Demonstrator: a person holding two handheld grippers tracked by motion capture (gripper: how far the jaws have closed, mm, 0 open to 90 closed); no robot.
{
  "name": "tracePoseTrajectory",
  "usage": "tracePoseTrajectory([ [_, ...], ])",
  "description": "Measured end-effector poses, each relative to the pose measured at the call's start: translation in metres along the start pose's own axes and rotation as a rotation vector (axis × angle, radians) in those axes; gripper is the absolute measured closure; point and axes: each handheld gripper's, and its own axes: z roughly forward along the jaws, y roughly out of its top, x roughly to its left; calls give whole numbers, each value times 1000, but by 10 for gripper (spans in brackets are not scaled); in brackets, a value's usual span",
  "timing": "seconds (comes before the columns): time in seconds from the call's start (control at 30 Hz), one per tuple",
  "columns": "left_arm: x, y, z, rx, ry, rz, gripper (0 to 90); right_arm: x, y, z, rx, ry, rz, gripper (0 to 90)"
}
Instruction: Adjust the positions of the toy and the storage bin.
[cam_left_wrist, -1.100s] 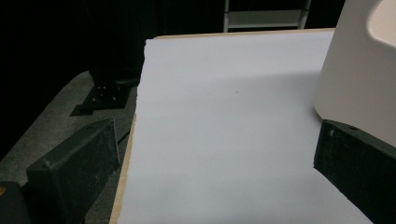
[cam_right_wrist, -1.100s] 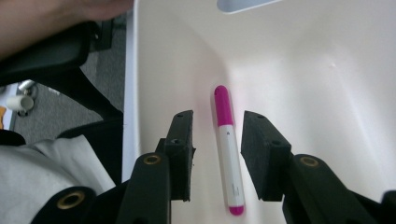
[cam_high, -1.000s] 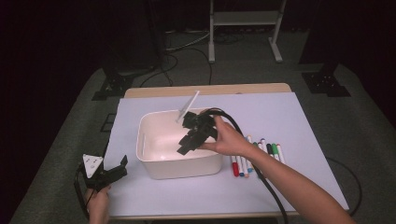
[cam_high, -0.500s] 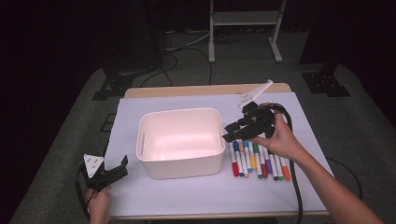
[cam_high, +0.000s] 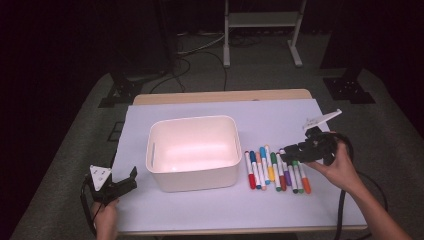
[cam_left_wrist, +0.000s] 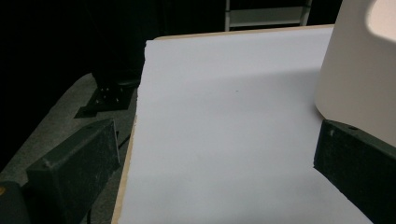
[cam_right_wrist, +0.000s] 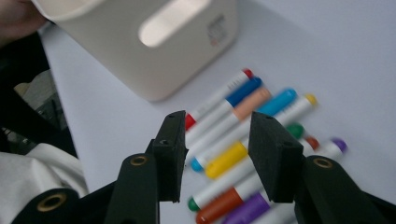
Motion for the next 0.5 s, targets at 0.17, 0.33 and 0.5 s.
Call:
tracePoseTrajectory([
  [0.17,0,0,0,-2,-1,2,0,-17,-30,1,24,-64,71,553],
  [0.33,0,0,0,-2,-2,1,0,-25,-50,3,35,-148,121,562],
  [0.5,0,0,0,-4,-5,0,0,-31,-62,6,53,-222,155,574],
])
